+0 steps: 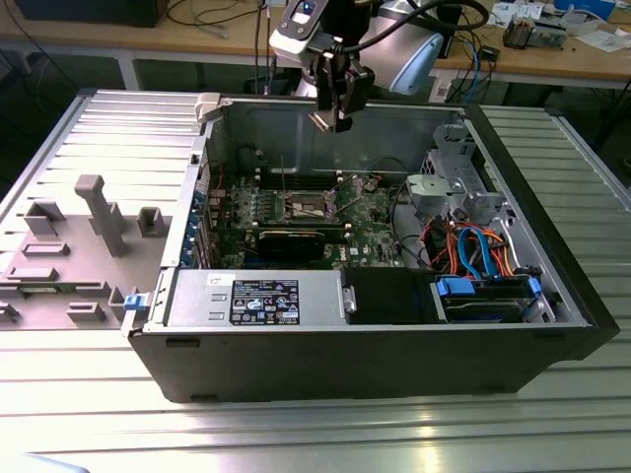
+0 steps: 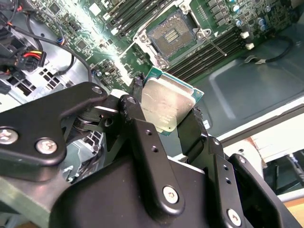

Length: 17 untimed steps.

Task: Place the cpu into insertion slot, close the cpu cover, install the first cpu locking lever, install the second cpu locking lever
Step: 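Place the cpu into insertion slot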

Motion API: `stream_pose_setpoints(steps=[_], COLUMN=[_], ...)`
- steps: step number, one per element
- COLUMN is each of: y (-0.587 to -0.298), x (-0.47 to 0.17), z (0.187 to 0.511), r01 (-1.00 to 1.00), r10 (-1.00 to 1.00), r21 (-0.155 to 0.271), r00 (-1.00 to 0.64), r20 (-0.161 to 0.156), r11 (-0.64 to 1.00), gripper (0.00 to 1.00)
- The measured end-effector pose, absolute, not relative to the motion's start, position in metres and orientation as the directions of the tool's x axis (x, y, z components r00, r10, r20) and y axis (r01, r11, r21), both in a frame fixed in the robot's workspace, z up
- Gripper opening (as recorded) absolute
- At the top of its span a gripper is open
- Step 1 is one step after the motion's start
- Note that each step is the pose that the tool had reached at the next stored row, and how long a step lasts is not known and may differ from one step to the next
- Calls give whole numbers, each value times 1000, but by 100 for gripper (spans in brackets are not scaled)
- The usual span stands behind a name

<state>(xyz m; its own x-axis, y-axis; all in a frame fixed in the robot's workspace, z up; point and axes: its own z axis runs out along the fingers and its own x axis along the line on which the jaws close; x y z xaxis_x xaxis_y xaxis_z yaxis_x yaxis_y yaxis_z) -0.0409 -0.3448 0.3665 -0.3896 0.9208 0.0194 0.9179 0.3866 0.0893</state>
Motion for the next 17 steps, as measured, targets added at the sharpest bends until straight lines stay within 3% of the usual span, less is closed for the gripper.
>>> stream_pose_setpoints(steps=[17], y=[-345], x=[-41], z=[365], r01=[964], r10=[967], r21=[89], r00=[-253], r20=[19], r11=[250], gripper=[54])
